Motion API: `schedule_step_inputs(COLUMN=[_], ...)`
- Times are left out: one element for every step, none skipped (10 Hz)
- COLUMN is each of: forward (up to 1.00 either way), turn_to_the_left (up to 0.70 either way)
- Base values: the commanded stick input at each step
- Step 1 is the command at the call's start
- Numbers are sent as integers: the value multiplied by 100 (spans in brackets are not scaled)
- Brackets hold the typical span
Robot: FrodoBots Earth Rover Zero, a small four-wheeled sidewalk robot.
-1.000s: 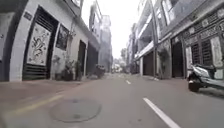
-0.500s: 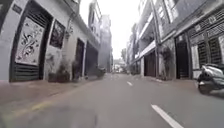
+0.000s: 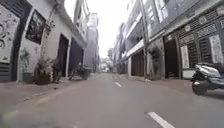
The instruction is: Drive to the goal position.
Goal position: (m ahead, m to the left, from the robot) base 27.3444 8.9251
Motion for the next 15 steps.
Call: schedule_step_inputs(forward=[100, 100, 100, 100, 100, 100, 100, 100, 100, 100, 100, 100, 100, 100, 100], turn_to_the_left=[0, 0, 0, 0, 0, 0, 0, 0, 0, 0, 0, 0, 0, 0, 0])
